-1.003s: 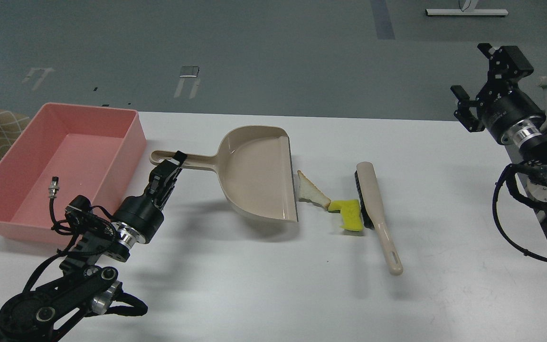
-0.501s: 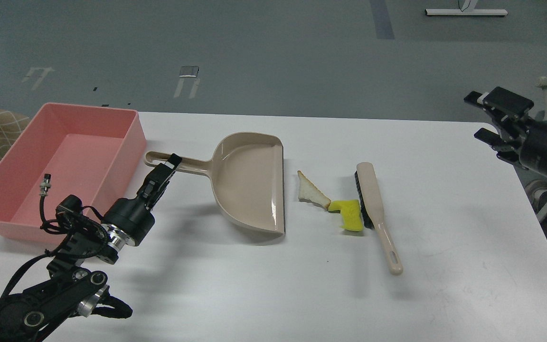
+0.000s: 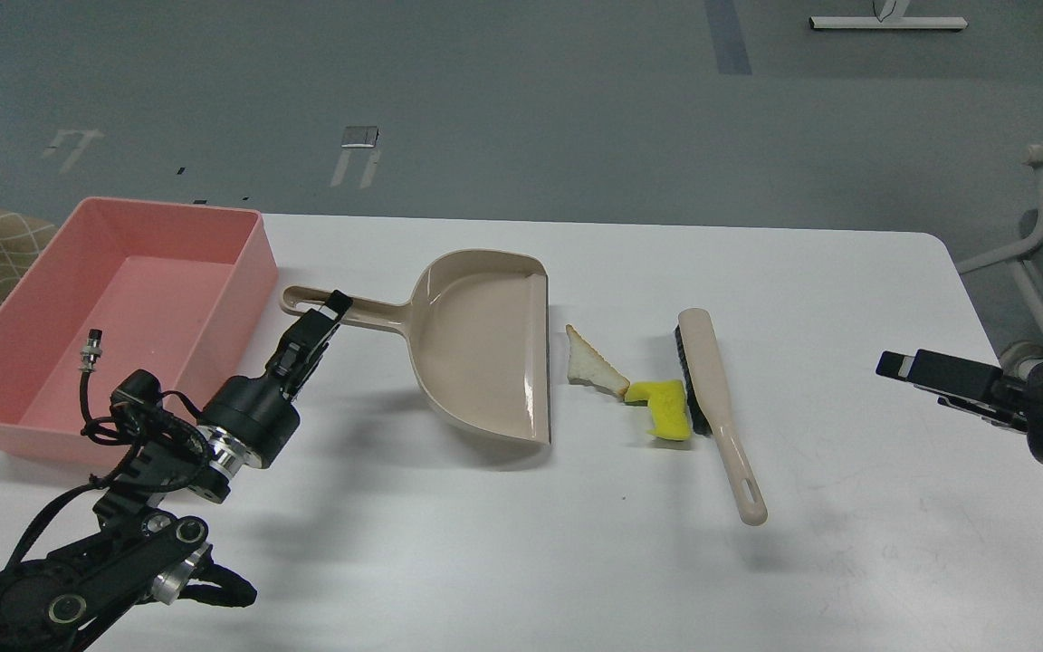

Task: Sweep and dump garbage into bin
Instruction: 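Reach the right gripper to the wooden brush handle and grasp it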

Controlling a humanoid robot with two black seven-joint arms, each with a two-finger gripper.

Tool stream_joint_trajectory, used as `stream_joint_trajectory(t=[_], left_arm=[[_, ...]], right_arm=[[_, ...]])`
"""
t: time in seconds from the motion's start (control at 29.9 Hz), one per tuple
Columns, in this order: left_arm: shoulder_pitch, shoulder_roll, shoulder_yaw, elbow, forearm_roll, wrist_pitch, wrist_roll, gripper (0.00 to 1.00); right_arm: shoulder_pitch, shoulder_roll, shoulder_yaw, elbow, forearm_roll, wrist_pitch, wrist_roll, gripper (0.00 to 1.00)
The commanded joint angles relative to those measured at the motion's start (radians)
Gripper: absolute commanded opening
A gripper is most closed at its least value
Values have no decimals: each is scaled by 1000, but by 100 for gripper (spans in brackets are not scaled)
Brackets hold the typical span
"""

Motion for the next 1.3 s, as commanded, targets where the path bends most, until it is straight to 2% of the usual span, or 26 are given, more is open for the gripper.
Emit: stream_joint_trajectory(t=[0.0,0.33,0.47,0.64,0.77,0.9,1.27], left_arm=[[0,-3,11,0,0,0,0,0],[-10,3,13,4,0,-3,0,0],[-4,0,14,9,0,-3,-1,0],[-1,-3,14,9,0,-3,-3,0],[-1,-3,14,9,0,-3,-3,0],[-1,-3,14,9,0,-3,-3,0],[0,-5,14,8,0,-3,-4,0]], right_arm=[[-5,59,-11,-1,-8,8,0,100],[2,259,-41,-56,-162,50,-5,100],[6,290,-64,-74,-185,50,-24,100],[5,323,-72,-82,-185,50,-60,93],[6,346,-86,-83,-192,50,-67,75],[3,366,-88,-93,-193,50,-67,67],[3,392,-103,-96,-201,50,-75,67]])
